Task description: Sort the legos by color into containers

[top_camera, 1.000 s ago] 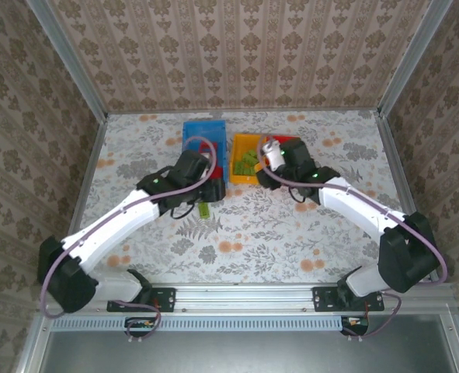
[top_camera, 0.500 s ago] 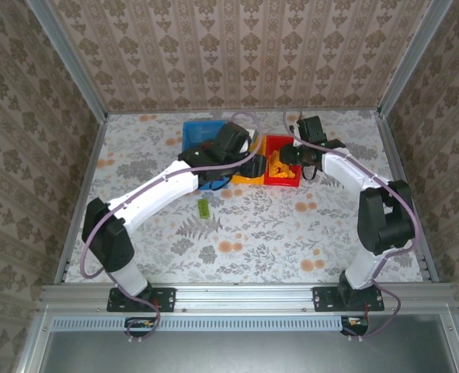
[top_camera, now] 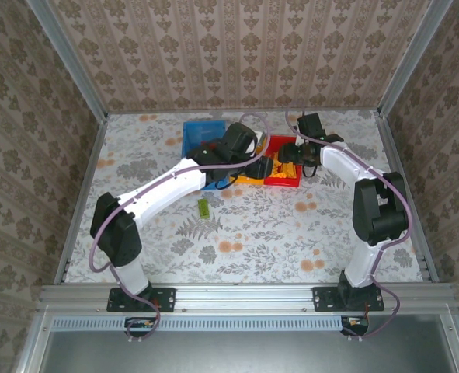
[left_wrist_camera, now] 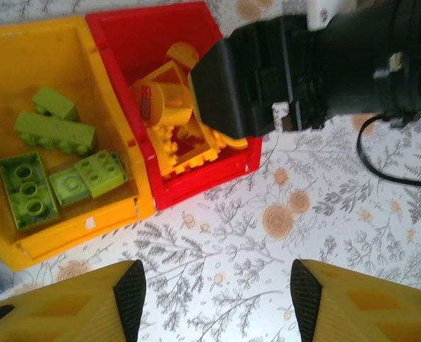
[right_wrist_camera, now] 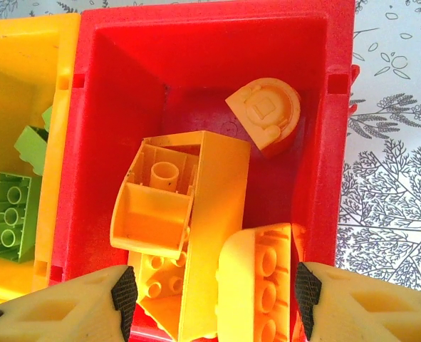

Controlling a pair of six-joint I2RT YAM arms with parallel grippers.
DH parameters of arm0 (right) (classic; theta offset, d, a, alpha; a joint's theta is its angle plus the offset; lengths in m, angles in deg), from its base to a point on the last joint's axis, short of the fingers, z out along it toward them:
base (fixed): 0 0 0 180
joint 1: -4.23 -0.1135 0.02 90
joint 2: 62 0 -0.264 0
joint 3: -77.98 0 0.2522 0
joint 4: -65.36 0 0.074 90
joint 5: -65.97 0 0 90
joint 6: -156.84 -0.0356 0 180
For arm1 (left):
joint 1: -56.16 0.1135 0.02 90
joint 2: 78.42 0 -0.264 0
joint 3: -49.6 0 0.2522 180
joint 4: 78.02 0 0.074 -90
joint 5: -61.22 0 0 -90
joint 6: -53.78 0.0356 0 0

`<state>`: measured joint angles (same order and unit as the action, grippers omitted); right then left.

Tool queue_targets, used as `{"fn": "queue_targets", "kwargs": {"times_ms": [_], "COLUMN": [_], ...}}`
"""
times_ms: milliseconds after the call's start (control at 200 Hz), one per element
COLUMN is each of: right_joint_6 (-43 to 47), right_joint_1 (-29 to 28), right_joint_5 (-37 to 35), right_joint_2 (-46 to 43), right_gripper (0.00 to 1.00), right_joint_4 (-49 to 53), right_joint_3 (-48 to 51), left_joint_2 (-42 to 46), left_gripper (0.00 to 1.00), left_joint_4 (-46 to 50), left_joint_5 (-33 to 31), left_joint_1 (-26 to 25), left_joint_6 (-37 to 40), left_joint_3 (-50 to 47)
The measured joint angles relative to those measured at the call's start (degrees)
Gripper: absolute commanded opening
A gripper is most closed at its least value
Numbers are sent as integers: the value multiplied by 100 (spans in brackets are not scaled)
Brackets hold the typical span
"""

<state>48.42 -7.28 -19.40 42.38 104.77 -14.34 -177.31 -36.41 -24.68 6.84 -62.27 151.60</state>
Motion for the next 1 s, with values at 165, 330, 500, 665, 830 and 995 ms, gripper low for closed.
{"fn": "queue_targets", "kwargs": {"times_ms": [165, 330, 500, 665, 830, 995], "right_joint_6": [79, 575, 986, 1084, 1078, 1078], "right_joint_1": [-103, -859, -2087, -2813, -3091, -3104], "right_joint_5": [-61, -127, 116, 407, 531, 531], "right_joint_2": [-310, -1497, -2406, -2581, -2658, -2756], "right_gripper": [65, 72, 80, 82, 82, 82], "right_joint_4": [11, -584, -1423, -1694, -1849, -1926], "right_joint_3": [76, 964, 2234, 2905, 3021, 3021], "left_joint_2": [527, 1405, 1720, 1534, 1082, 461], "left_gripper": [64, 70, 80, 82, 79, 68], "left_joint_4": [192, 557, 817, 975, 874, 804], "left_joint_5": [-133, -374, -457, -459, -479, -503], "left_joint_1": [170, 579, 975, 1071, 1110, 1180], "left_joint_6": [-153, -691, -1316, -1694, -1816, -1816], "left_joint_3": [-717, -1808, -2732, -3132, -3132, -3018]}}
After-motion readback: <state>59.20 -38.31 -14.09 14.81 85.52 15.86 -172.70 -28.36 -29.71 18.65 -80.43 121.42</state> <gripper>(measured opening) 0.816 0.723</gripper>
